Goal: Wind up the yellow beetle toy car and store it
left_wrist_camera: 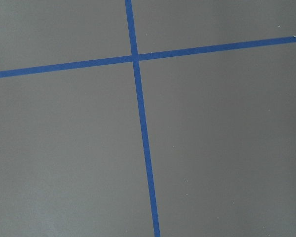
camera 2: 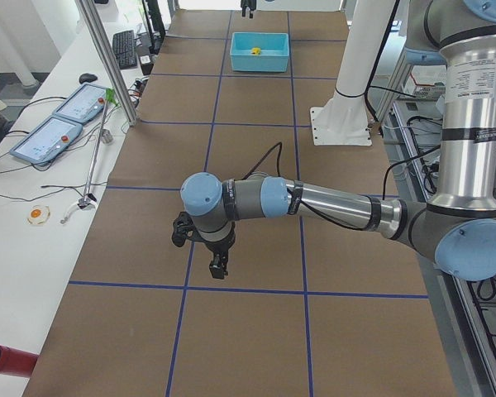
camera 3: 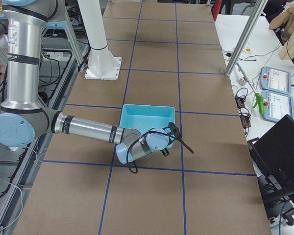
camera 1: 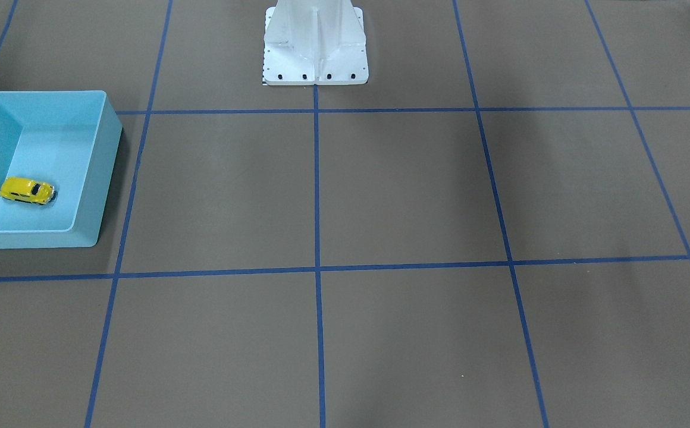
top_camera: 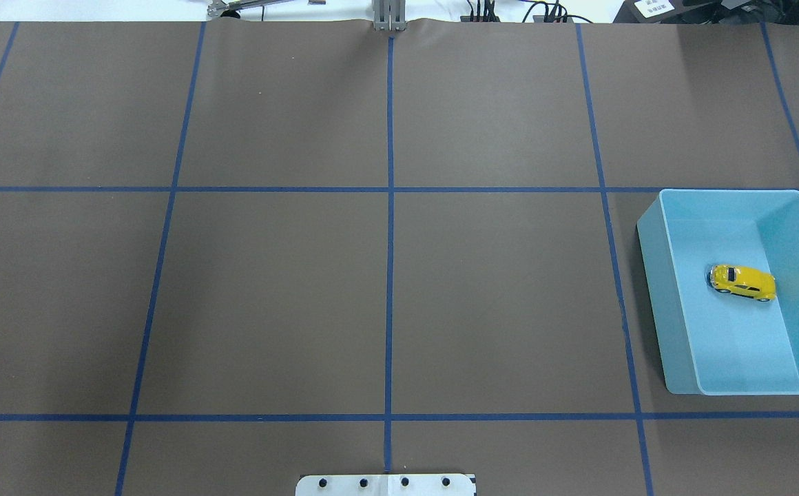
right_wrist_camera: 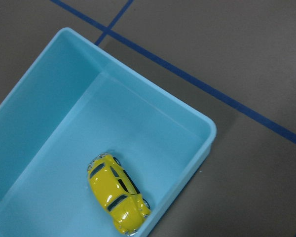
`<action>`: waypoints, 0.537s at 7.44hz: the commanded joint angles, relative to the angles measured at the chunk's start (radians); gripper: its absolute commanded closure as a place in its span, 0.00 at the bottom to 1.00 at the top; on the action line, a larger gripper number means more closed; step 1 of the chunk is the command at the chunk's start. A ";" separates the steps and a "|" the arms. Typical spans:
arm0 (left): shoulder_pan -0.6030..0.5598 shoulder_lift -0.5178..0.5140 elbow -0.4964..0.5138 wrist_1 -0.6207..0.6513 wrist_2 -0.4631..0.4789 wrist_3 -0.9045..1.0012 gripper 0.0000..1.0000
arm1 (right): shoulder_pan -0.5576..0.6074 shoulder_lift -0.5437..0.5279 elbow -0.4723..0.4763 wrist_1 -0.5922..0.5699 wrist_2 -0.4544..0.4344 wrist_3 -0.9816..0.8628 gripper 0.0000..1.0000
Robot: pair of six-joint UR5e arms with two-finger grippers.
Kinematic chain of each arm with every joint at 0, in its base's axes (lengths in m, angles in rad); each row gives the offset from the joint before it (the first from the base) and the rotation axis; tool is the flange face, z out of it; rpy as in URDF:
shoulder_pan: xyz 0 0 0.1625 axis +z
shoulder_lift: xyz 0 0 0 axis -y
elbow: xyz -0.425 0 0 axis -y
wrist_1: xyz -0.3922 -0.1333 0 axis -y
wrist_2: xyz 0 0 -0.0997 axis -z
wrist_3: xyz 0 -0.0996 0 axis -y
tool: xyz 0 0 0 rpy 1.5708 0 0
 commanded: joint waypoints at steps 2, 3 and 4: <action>0.000 -0.001 -0.002 -0.003 -0.003 0.000 0.00 | 0.133 0.030 0.019 -0.292 -0.271 0.002 0.00; 0.000 0.000 -0.002 -0.003 -0.003 0.003 0.00 | 0.143 0.039 0.019 -0.308 -0.288 0.002 0.00; 0.000 0.000 -0.002 -0.002 -0.003 0.003 0.00 | 0.161 0.063 0.022 -0.399 -0.304 0.002 0.00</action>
